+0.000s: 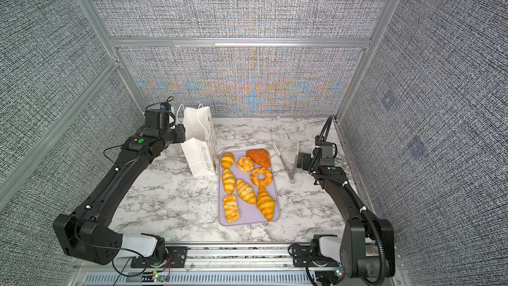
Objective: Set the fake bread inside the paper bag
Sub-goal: 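Reach the left gripper to the white paper bag's rim while right approaches tongs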
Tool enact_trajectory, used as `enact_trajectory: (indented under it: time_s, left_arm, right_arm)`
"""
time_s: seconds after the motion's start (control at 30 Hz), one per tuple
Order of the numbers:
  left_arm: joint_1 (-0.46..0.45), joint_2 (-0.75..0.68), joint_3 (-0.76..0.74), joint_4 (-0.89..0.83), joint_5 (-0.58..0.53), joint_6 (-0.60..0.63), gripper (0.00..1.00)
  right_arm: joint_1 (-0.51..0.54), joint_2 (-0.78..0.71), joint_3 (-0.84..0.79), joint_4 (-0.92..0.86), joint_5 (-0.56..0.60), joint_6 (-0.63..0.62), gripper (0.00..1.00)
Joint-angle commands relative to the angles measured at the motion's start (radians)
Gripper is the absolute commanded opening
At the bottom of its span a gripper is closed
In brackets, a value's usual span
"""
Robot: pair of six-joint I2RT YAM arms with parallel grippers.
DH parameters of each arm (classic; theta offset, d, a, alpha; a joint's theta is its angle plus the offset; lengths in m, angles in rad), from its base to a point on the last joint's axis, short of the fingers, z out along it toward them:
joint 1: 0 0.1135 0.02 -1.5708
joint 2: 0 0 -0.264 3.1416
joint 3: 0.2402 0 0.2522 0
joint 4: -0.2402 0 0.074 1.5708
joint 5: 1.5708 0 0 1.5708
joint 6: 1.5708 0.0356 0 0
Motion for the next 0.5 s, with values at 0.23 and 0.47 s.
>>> enact_trajectory:
  time_s: [0.23, 0.47]
  left_arm:
    - [0.025, 0.055, 0.048, 0.027, 0.042, -0.008, 0.37]
    - [0.03, 0.065, 0.052, 0.04, 0.062, -0.016, 0.26]
  right_arm:
    - [0.046, 0.041, 0.043, -0.037, 0.051, -0.004, 0.99]
    - [0.047, 0.033, 0.034, -0.036, 0.072, -0.012, 0.99]
